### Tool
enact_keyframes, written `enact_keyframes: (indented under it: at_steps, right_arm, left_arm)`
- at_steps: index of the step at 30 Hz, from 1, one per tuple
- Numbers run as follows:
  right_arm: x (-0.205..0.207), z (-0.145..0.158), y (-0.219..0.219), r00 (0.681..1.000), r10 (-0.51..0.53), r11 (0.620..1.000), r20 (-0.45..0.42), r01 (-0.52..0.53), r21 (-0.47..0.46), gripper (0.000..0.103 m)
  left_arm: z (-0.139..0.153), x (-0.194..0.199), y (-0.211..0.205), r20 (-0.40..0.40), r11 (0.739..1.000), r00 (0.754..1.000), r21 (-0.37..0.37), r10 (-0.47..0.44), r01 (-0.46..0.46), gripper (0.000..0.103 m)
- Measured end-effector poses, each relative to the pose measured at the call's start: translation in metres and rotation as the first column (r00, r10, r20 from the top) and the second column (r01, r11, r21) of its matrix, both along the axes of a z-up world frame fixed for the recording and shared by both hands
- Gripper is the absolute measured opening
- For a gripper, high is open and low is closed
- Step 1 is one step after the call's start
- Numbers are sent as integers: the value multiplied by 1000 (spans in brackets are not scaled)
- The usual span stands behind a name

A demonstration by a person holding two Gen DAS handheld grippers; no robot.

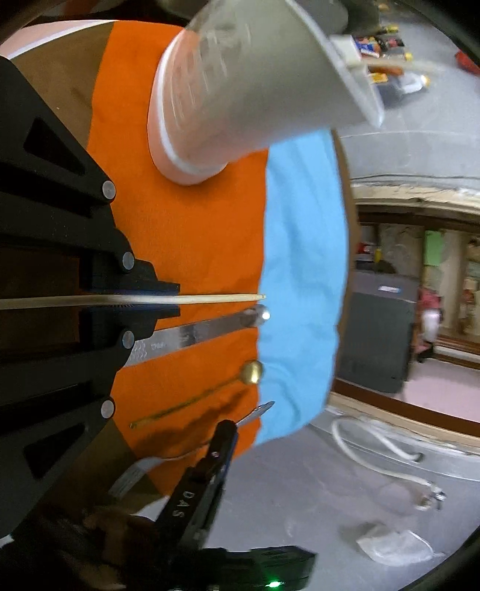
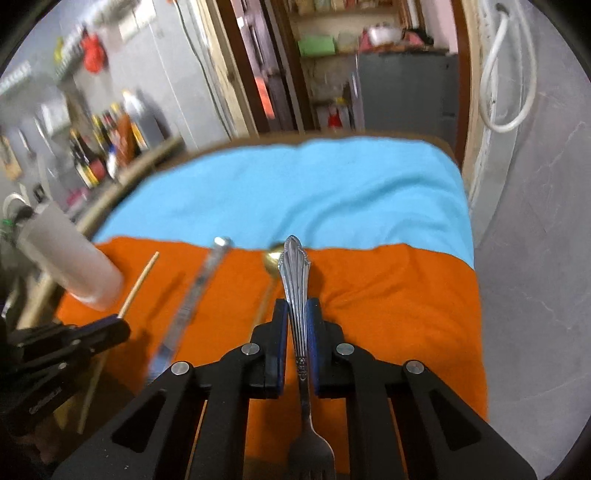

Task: Organize utensils
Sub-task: 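Lift the chopstick with the left tool while the right tool lifts the fork toward the basket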

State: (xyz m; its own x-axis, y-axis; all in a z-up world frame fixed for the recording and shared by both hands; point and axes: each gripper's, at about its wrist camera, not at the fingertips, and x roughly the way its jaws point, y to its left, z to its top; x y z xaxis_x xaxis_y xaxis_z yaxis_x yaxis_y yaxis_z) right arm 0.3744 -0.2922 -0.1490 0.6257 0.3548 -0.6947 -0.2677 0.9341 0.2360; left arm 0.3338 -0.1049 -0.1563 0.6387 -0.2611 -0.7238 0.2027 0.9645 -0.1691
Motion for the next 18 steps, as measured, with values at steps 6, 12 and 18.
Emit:
enact_keyframes:
  at_steps: [6,12,18]
  right_arm:
    - [-9,-4,8,1000,13,1000,-19,-13,-13,8]
    - [-11,-13,12,994,20,997,-105,-28,-78,8]
    - [-9,-14,26,983,46,966,-175,-89,-243,20]
  left_arm:
    - [3,-8,6,4,1000,1000,-24,14,-14,2]
    - [-5,-7,7,-62,999,998,6,31,-31,2]
    - [-17,-4,9,-116,999,992,19,41,-39,2]
